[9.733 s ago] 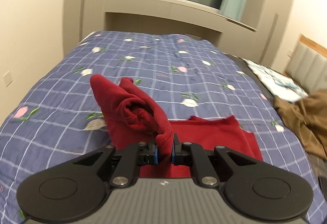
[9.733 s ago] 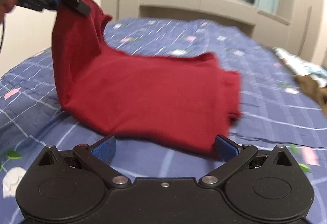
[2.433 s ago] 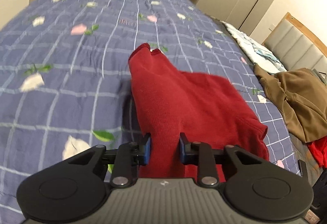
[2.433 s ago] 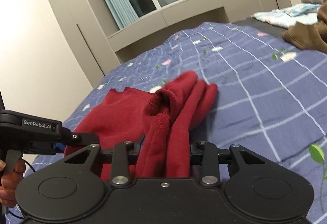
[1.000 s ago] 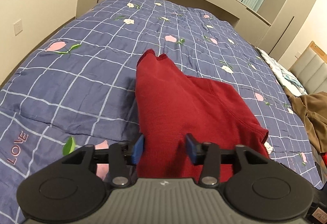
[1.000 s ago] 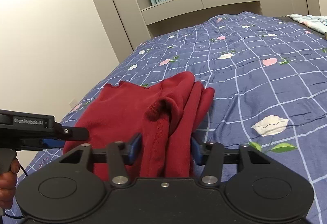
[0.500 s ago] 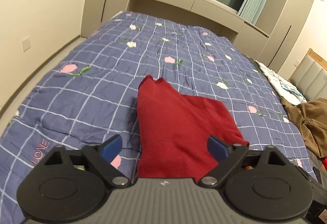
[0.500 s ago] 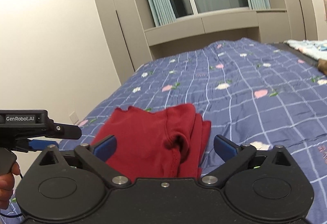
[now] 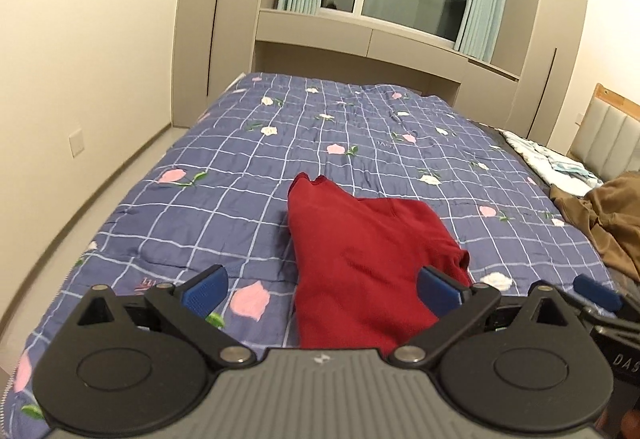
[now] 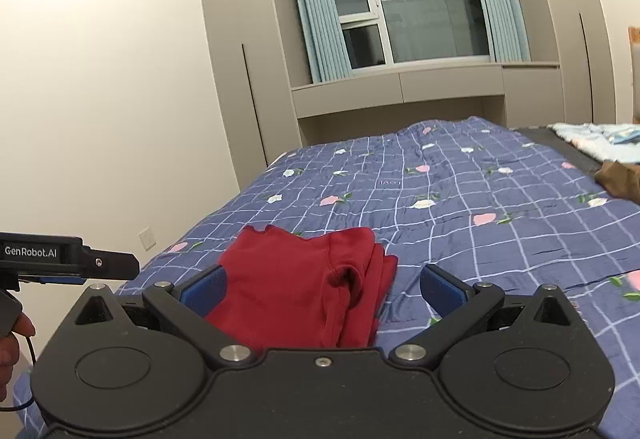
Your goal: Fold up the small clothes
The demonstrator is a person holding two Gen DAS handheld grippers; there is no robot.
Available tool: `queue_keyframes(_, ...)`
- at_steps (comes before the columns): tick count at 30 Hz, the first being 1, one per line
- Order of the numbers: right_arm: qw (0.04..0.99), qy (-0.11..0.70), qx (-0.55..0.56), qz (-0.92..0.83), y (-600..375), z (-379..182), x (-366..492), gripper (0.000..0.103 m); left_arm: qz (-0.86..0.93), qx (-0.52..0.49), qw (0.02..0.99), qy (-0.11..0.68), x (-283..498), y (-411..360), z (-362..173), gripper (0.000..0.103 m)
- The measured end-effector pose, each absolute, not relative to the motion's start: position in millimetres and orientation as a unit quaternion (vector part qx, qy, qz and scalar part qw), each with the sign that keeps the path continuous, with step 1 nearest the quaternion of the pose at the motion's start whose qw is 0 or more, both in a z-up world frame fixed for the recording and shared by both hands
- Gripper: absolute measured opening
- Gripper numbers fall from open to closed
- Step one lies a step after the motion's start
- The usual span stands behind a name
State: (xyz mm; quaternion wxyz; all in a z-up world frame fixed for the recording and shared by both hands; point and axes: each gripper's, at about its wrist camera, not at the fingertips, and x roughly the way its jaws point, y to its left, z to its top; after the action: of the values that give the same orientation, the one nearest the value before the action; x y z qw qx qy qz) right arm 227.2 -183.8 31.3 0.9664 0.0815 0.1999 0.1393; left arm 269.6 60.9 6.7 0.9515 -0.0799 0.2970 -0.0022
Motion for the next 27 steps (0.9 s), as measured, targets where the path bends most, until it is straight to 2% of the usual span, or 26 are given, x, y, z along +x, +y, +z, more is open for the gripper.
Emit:
queue_keyframes(14, 0.974, 0.181, 0.043, 0.127, -184.5, 35.8, 154.2, 0.102, 0.005, -0.065, 0.96, 0.272, 189.4, 58.6, -1.5, 0.102)
queue_keyframes(27, 0.979, 0.175, 0.042, 0.098, -194.0, 28.9, 123.7, 0.103, 0.006, -0.053, 0.96, 0.274, 157.0, 55.5, -14.0, 0.102)
